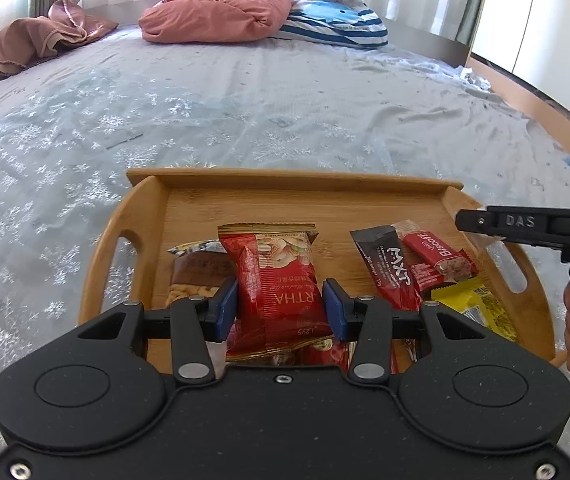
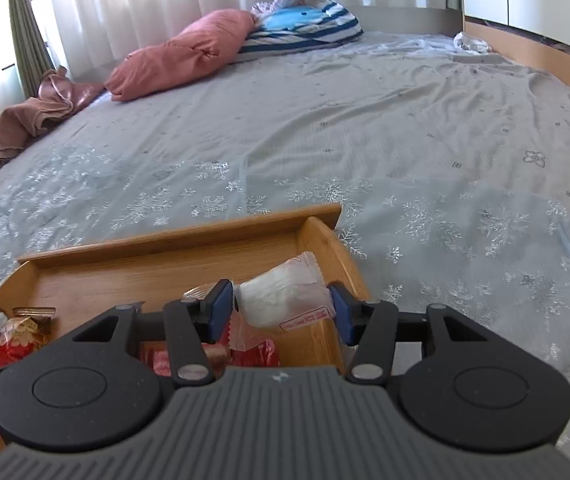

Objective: Organize snacks
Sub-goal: 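Carry the red nut bag and white bun onto the tray and open both tools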

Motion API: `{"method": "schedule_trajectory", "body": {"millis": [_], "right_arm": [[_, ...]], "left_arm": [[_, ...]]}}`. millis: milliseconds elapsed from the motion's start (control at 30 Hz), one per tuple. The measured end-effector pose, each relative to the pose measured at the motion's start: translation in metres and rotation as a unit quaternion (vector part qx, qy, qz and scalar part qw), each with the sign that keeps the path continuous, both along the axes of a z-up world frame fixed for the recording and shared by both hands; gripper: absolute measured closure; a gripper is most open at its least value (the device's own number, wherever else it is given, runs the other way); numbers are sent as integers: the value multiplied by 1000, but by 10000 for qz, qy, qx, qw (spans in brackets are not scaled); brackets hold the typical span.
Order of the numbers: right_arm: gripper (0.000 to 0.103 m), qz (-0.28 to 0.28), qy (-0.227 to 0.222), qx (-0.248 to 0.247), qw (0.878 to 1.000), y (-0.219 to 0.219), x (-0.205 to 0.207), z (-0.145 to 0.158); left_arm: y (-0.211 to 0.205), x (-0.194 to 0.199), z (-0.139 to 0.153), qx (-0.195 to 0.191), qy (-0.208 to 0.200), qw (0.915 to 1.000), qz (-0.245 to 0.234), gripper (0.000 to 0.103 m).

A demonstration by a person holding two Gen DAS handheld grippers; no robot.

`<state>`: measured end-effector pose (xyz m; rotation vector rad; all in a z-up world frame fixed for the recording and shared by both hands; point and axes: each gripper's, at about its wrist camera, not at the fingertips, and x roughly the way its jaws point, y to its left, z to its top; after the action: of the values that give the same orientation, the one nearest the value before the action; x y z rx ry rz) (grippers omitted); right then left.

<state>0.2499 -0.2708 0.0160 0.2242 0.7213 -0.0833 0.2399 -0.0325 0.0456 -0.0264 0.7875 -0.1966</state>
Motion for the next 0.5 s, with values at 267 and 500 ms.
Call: {"method": "schedule_trajectory", "body": {"millis": [267, 500], "right_arm": [[47, 41, 107, -184, 9998, 11, 15, -9], [46, 119, 150, -68, 9998, 13, 18, -14]], "left_arm": [[-7, 9, -7, 91, 70, 9999, -91, 60], [-11, 9, -8, 225, 15, 9996, -180, 59]]}}
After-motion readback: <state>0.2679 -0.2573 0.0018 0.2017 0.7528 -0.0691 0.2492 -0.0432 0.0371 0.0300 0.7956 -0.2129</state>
